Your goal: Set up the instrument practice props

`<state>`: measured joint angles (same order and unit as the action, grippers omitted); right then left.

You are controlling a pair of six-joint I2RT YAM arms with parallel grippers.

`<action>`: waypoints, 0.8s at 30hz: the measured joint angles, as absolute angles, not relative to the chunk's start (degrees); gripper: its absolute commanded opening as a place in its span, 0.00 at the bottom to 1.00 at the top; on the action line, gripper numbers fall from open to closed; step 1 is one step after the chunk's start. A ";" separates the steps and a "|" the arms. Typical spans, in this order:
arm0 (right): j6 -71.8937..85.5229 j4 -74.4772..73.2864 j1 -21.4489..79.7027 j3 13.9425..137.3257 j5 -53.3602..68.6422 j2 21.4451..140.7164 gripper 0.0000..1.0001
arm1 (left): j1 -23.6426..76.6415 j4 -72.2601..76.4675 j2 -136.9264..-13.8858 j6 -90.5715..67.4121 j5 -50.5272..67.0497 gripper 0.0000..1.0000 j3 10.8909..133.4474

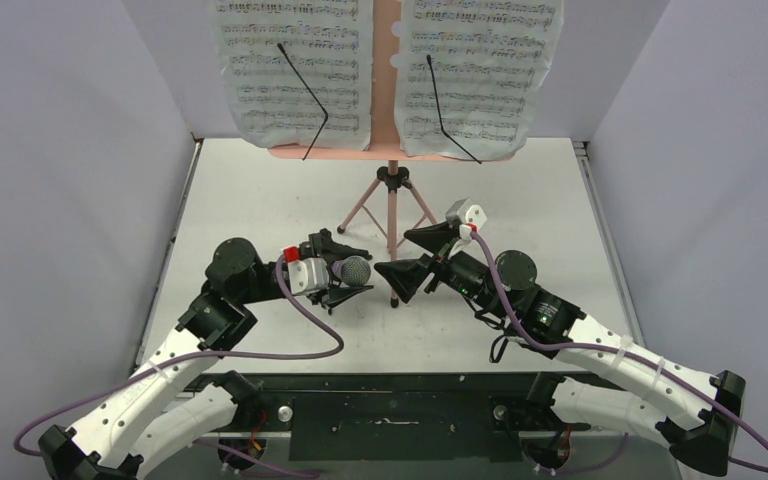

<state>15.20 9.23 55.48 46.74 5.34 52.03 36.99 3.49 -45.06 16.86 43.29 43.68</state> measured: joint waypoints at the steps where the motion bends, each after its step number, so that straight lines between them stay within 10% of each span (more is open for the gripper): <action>1: 15.20 9.23 55.48 46.74 5.37 52.03 0.90 | 36.84 3.84 -45.19 16.71 43.13 0.00 43.64; 24: 14.98 8.91 55.48 46.74 5.34 52.03 0.90 | 27.14 10.04 -48.64 12.51 45.41 0.00 41.39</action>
